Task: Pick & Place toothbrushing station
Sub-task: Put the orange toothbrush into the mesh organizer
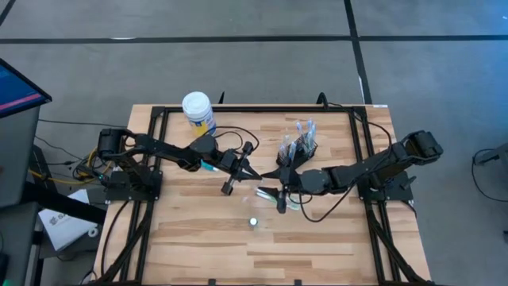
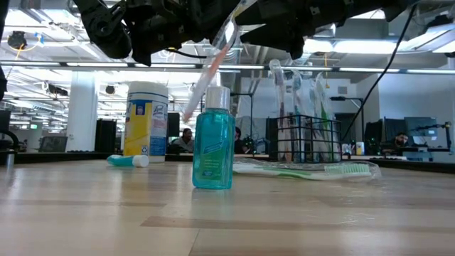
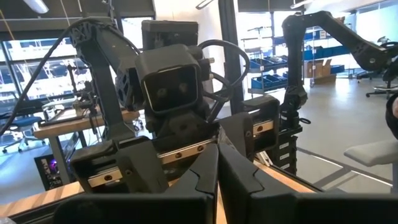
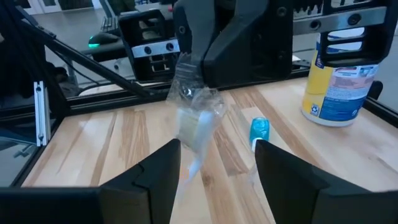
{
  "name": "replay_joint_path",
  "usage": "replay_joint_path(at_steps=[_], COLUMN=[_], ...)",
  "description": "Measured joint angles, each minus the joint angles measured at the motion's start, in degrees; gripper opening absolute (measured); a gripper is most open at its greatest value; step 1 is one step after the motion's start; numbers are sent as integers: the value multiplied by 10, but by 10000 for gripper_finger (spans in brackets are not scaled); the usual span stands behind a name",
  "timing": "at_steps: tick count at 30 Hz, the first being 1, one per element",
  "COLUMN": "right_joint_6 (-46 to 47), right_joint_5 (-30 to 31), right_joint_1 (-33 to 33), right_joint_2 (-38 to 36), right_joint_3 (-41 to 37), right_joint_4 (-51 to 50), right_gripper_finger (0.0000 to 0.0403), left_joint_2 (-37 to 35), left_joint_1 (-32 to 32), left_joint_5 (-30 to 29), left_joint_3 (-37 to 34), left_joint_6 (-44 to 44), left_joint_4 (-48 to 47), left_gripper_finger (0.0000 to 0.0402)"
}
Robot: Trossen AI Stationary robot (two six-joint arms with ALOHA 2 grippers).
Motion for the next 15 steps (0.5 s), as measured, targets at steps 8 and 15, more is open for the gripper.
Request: replay_joint_path(at_steps=[8,15], right_joint_6=[-1,-4], right_joint_5=[-18,-20], right_joint_1=[-5,-13], right_joint_2=[46,37], right_joint_3=[1,0], right_joint_4=[54,42], right_gripper_finger=[198,182], left_joint_2=[0,0], left_joint_1=[-1,-1], left_joint_5=[-2,-4], left_joint_3=[0,0], left_joint_6=[2,2], left_joint_4=[0,-1], left_gripper_finger=[0,0])
